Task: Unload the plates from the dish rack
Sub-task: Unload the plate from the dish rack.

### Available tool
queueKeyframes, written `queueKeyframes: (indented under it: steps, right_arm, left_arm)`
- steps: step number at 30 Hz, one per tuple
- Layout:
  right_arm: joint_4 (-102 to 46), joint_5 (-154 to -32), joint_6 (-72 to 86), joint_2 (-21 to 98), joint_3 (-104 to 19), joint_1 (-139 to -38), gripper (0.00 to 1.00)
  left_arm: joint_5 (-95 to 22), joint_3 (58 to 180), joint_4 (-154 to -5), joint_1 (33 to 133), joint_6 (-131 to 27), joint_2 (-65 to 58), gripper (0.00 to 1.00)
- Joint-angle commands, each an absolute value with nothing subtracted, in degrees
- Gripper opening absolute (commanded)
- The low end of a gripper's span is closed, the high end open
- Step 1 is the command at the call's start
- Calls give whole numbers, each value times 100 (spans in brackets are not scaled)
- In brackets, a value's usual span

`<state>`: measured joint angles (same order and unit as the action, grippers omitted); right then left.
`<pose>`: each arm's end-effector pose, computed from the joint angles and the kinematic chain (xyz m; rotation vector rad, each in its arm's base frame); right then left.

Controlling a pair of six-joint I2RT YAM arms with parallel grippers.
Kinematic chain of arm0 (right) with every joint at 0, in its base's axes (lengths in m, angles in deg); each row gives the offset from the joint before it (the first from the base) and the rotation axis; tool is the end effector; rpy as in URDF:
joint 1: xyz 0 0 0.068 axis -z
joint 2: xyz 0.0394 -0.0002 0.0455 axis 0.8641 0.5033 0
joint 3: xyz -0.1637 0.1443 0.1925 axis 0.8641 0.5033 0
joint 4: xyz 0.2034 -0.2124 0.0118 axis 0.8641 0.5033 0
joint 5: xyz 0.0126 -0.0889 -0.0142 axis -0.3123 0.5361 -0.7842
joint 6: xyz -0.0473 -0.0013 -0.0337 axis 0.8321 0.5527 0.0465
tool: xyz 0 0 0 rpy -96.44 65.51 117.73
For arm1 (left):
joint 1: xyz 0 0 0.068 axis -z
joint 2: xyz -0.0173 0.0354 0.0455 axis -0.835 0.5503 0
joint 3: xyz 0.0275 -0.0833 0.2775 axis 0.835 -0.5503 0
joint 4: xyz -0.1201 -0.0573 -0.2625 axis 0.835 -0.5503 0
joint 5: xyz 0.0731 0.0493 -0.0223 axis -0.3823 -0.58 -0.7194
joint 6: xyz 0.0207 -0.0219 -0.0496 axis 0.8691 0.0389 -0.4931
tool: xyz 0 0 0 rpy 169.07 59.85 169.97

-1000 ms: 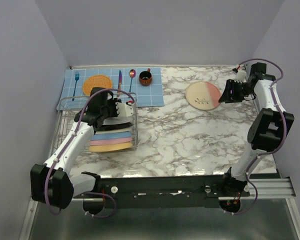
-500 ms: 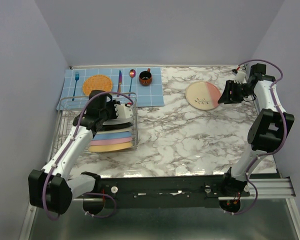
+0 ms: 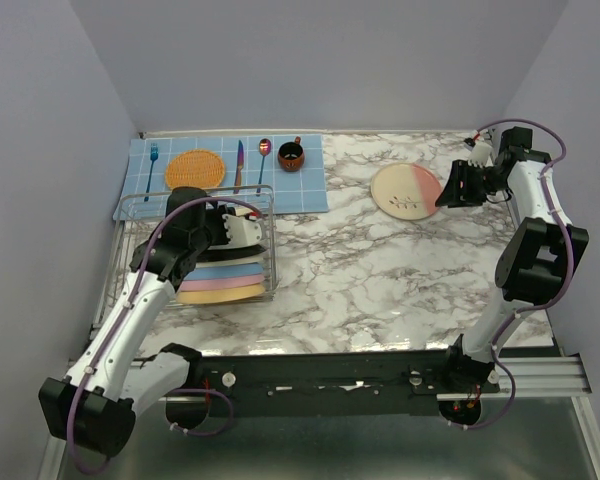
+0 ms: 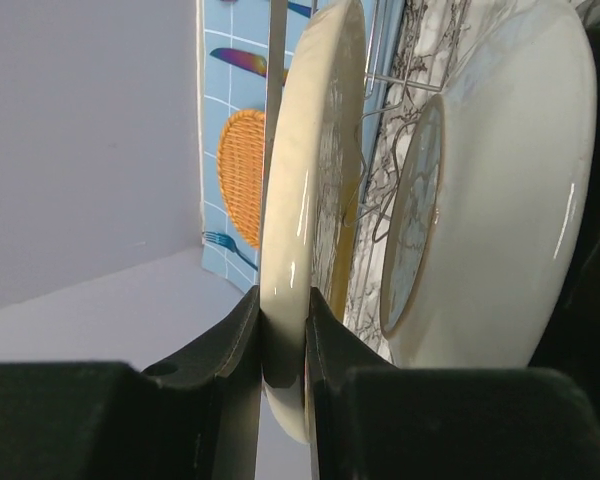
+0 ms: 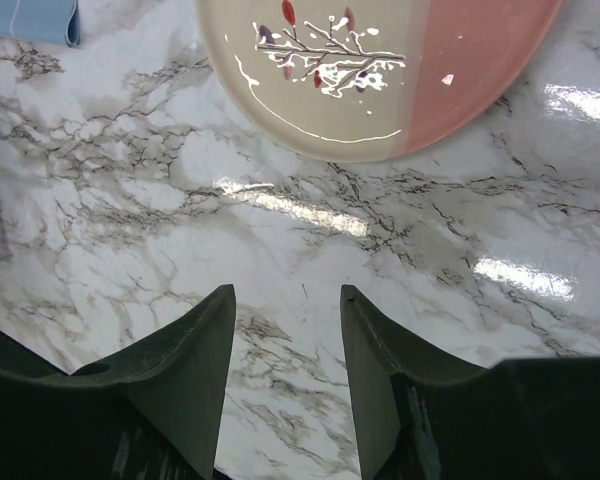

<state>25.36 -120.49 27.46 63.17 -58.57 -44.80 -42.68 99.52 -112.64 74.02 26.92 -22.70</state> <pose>0.4160 -0.0866 0.2734 -0.1214 2.5583 0.6556 0.2294 -0.0736 0.3267 1.5047 1.6155 0.4554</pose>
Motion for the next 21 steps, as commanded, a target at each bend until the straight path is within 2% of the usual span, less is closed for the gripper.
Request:
queueKeyframes:
  steps: [1, 16, 21]
  right_arm:
    - [2579, -12095, 2711, 6247, -5981, -4466, 54]
    - [2781, -12209, 2632, 6361, -6464, -4484, 54]
    - [2843, -12464, 2588, 6308, -6763, -4729, 54]
  left_arm:
    - [-4284, 10537, -11312, 7559, 2638, -2573, 0]
    - [-3985, 11960, -12182, 7867, 2726, -2661, 0]
    - [-3521, 12742, -12595, 7955, 1928, -2451, 0]
